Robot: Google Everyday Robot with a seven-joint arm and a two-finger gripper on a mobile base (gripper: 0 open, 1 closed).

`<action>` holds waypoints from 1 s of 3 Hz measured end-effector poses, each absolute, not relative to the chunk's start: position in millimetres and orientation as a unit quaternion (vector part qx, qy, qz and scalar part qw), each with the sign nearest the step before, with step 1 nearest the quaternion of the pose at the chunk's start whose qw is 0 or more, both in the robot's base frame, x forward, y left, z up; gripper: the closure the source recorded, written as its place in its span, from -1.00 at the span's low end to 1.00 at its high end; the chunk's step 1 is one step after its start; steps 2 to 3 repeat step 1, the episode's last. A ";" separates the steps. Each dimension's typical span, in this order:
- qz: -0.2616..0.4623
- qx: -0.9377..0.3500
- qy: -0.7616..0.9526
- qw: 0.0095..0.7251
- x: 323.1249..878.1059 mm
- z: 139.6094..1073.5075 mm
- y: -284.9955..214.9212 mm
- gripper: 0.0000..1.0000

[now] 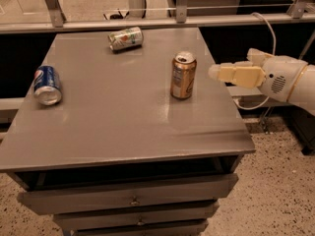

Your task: Place orange can upright

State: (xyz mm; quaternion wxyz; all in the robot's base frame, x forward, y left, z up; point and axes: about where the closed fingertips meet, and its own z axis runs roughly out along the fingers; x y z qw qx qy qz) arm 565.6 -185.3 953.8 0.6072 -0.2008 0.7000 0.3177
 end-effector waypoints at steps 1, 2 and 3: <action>0.319 -0.208 0.699 0.605 569.0 950.8 -174.3 -1.00; 0.319 -0.208 0.699 0.605 569.0 950.8 -174.3 -1.00; 0.319 -0.208 0.699 0.605 569.0 950.8 -174.3 -1.00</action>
Offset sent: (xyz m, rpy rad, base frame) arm 0.0000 0.0000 0.0000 0.0000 0.0000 0.0000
